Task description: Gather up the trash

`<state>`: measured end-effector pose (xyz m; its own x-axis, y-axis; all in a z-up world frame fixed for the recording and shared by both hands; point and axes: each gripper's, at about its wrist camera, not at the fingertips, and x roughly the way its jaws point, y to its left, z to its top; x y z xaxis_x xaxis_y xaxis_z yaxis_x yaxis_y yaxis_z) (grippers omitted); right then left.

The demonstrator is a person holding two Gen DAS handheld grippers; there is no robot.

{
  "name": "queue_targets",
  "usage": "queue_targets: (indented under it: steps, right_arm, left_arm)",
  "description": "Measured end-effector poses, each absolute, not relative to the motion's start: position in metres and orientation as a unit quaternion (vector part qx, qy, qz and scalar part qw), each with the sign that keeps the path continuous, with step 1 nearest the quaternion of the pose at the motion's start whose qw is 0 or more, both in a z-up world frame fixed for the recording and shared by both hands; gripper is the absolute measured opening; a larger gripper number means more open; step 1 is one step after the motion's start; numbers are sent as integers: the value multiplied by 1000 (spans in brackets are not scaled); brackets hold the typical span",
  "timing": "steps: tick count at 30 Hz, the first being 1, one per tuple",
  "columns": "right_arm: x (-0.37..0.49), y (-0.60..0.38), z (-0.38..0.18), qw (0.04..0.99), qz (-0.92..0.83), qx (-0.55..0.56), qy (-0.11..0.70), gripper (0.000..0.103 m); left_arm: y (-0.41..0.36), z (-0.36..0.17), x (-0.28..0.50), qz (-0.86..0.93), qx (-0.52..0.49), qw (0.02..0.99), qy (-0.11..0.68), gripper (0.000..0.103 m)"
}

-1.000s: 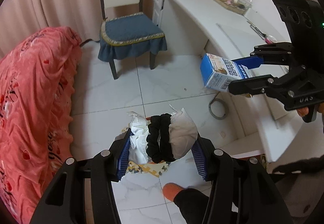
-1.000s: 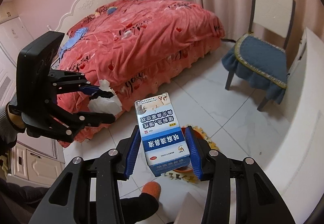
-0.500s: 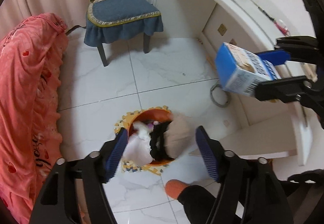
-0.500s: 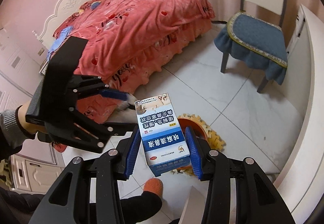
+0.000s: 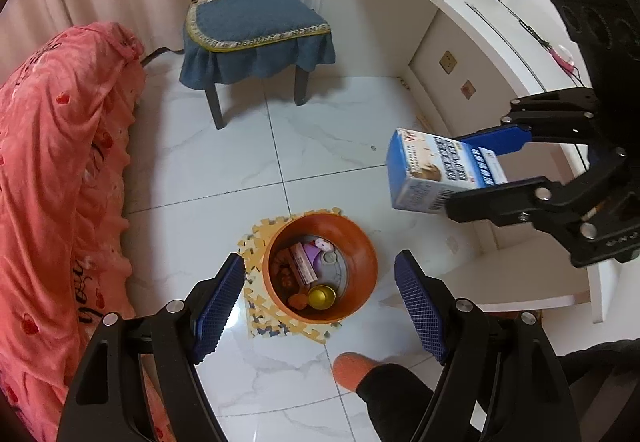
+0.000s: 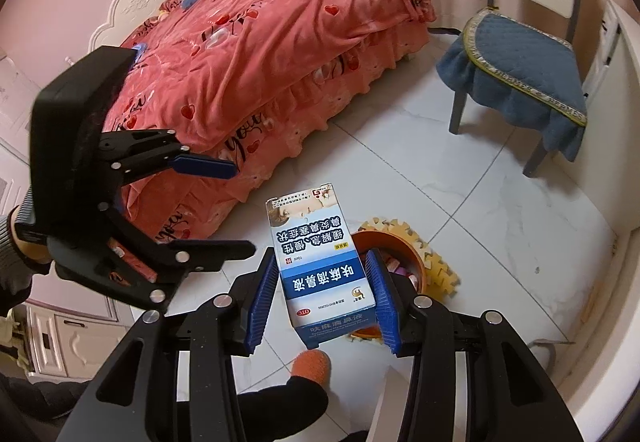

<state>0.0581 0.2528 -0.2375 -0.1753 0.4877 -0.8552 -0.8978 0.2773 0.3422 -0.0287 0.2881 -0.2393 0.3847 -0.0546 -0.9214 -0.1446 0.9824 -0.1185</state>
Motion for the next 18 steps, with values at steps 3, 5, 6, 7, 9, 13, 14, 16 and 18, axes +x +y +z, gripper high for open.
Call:
queue_targets:
  steps: [3, 5, 6, 7, 9, 13, 14, 16, 18]
  right_arm:
    - [58, 260, -241, 612, 565, -204, 515, 47]
    - [59, 264, -245, 611, 563, -206, 518, 51]
    - [58, 264, -247, 611, 560, -208, 519, 53]
    - [58, 264, -248, 612, 557, -209, 521, 56]
    - [58, 263, -250, 612, 554, -206, 525, 58]
    - [56, 260, -249, 614, 552, -204, 526, 58]
    - [55, 258, -247, 615, 551, -202, 527, 58]
    - [55, 251, -239, 620, 552, -195, 523, 61]
    - [55, 243, -231, 626, 553, -188, 518, 64]
  left_arm:
    - [292, -244, -29, 33, -94, 824, 558, 77]
    - [294, -246, -29, 35, -99, 822, 560, 77]
    - [294, -246, -30, 36, -100, 821, 561, 77]
    - [295, -247, -31, 38, -100, 820, 562, 77]
    - [295, -248, -30, 40, -102, 819, 563, 77]
    - [293, -246, -31, 40, -103, 820, 562, 77]
    - [293, -245, -31, 41, -101, 820, 562, 77]
    - [290, -240, -30, 42, -100, 822, 559, 77]
    - [284, -233, -30, 43, -100, 825, 554, 77]
